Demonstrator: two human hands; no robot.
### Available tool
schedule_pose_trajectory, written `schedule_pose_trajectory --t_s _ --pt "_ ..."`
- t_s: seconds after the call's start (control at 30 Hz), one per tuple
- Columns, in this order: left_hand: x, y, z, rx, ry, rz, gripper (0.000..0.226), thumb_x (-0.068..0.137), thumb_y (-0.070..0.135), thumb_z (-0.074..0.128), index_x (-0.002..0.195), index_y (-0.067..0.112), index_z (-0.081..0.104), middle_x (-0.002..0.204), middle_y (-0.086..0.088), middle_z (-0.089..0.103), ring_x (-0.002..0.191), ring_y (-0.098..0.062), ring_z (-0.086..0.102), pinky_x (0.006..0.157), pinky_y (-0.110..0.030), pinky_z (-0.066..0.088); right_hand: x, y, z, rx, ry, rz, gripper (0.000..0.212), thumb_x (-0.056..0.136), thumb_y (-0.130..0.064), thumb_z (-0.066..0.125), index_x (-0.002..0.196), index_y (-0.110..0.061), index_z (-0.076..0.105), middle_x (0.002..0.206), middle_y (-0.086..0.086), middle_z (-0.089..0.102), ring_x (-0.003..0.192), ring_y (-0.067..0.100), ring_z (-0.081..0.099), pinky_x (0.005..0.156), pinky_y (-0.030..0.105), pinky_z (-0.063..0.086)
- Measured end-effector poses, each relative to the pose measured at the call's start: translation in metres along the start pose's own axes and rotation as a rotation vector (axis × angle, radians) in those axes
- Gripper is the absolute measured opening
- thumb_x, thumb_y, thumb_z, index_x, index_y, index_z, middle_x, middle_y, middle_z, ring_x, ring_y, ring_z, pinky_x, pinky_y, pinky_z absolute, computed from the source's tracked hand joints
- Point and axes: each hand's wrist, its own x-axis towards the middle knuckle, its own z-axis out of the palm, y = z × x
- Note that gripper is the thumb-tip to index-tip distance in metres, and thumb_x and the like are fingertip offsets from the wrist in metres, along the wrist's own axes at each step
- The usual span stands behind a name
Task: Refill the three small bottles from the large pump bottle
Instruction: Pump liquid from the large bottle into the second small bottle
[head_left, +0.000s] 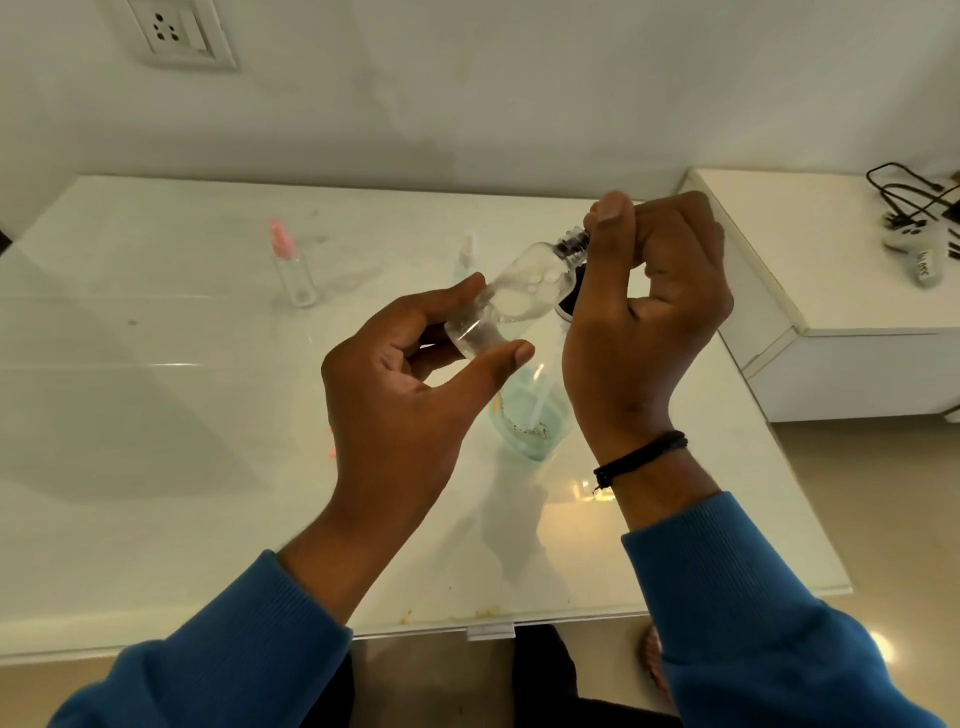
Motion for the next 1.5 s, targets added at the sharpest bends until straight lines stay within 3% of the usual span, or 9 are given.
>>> schedule_pose_trajectory --t_s 0.73,1.33,1.5 --pt "-0.0001 0.0013 0.0014 0.005 -0.003 0.003 0.045 0.075 0.017 0.088 0.116 0.013 0.071 0.107 0.01 0.073 0.098 -0.005 0.072 0.082 -0.017 0.058 -0.0027 -0.0003 -0.0001 0.01 0.008 0.023 0.033 0.099 -0.011 0.058 0.067 -0.002 0.06 0.073 -0.003 0.05 0.069 0.024 0.048 0.062 0.053 0.043" --pt "-0.0013 0.0014 0.0016 -0.003 -0.003 0.009 0.045 0.075 0.015 0.087 0.117 0.012 0.071 0.109 0.008 0.073 0.099 -0.004 0.072 0.082 -0.015 0.057 0.0012 -0.0018 0.0017 -0.001 0.01 0.039 0.037 0.099 -0.013 0.058 0.064 0.002 0.058 0.071 -0.001 0.05 0.068 0.03 0.048 0.063 0.053 0.042" --pt "-0.0009 0.0006 0.0024 -0.001 -0.003 -0.008 0.046 0.074 0.018 0.088 0.117 0.011 0.072 0.107 0.009 0.074 0.098 -0.007 0.073 0.082 -0.019 0.059 -0.007 0.0025 0.0006 0.032 0.019 0.033 0.029 0.099 -0.008 0.059 0.07 -0.002 0.062 0.077 -0.003 0.053 0.07 0.028 0.052 0.061 0.054 0.044"
